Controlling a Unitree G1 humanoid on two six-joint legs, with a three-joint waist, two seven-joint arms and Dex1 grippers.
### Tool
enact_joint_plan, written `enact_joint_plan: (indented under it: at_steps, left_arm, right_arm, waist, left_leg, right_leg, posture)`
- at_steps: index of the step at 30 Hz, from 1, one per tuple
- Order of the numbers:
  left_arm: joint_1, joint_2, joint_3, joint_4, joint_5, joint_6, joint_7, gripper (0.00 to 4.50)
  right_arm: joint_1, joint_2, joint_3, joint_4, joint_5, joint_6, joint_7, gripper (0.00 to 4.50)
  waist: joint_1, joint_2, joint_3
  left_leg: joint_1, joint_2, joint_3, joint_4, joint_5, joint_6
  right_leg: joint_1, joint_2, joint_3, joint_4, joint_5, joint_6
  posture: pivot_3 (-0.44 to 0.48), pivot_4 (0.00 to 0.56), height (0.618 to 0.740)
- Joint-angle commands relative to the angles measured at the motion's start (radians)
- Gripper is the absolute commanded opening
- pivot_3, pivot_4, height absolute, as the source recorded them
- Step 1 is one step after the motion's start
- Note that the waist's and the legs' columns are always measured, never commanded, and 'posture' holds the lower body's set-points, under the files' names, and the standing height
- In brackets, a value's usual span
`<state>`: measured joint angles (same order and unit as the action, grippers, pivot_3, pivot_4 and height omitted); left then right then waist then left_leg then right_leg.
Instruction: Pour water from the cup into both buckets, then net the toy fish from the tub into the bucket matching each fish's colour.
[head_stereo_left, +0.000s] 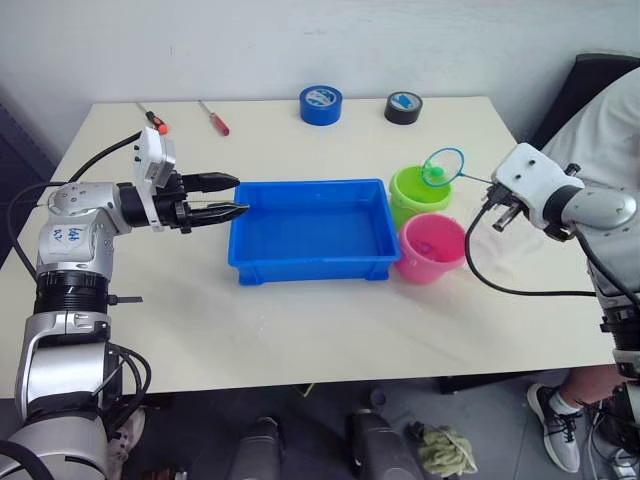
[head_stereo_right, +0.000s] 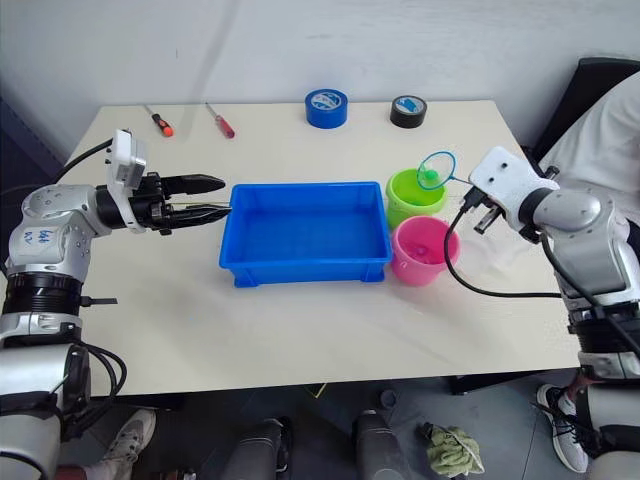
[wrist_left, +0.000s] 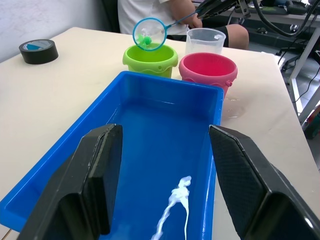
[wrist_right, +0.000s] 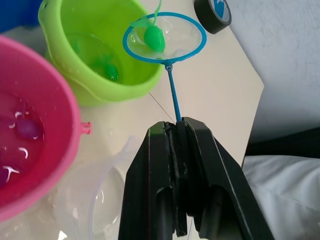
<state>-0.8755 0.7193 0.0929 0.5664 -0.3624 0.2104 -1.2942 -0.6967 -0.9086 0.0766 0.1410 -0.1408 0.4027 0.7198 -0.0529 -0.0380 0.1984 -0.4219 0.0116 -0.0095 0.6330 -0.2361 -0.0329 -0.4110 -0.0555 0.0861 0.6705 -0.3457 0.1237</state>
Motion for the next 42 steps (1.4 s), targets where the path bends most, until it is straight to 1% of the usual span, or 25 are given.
enact_joint_plan:
  at_steps: [1,7,15,22,32,42]
  left_arm:
    - [-0.009,0.017,0.016,-0.026,-0.003,0.005,-0.003,3.03]
    - [-0.012,0.015,0.015,-0.025,-0.002,0.008,-0.001,3.03]
    - [-0.014,0.011,0.013,-0.025,-0.001,0.010,0.001,3.03]
    - [-0.010,0.013,0.014,-0.027,-0.001,0.011,0.001,3.03]
    - [-0.005,0.013,0.017,-0.028,0.000,0.011,0.003,3.03]
    - [0.004,0.015,0.021,-0.033,-0.002,0.012,0.003,3.03]
  right_arm:
    - [0.012,-0.064,0.010,-0.010,-0.096,-0.118,-0.047,0.00]
    - [0.031,-0.097,0.059,0.005,-0.235,-0.308,-0.136,0.00]
    - [0.067,-0.112,0.060,-0.008,-0.332,-0.431,-0.166,0.00]
    - [0.056,-0.152,0.092,0.025,-0.533,-0.550,-0.319,0.00]
    - [0.061,-0.165,0.097,0.013,-0.646,-0.641,-0.401,0.00]
    - [0.092,-0.172,0.107,-0.005,-0.736,-0.695,-0.436,0.00]
  waist:
    - [0.000,0.000,0.000]
    - [-0.004,0.000,0.000]
    - [-0.001,0.000,0.000]
    - [-0.003,0.000,0.000]
    - [-0.003,0.000,0.000]
    - [-0.004,0.000,0.000]
  left_leg:
    - [0.000,0.000,0.000,0.000,0.000,0.000]
    - [0.001,0.000,0.001,0.000,0.000,0.000]
    - [0.000,0.001,0.003,0.001,0.000,0.000]
    - [0.001,0.001,0.004,0.001,0.000,0.000]
    - [0.001,0.001,0.007,0.002,0.000,0.000]
    - [0.001,0.001,0.008,0.003,0.000,0.000]
  right_leg:
    - [0.000,0.000,0.000,0.000,0.000,0.000]
    - [0.000,0.001,0.000,0.001,0.000,0.000]
    - [0.000,0.001,0.001,0.001,0.000,0.000]
    - [0.000,0.001,0.001,0.002,0.000,0.000]
    - [0.000,0.001,0.001,0.002,0.000,0.000]
    - [0.000,0.002,0.001,0.004,0.000,0.000]
  posture:
    - [0.000,0.150,0.734]
    - [0.000,0.150,0.734]
    - [0.000,0.150,0.734]
    - [0.000,0.150,0.734]
    - [0.000,0.150,0.734]
    - [0.000,0.150,0.734]
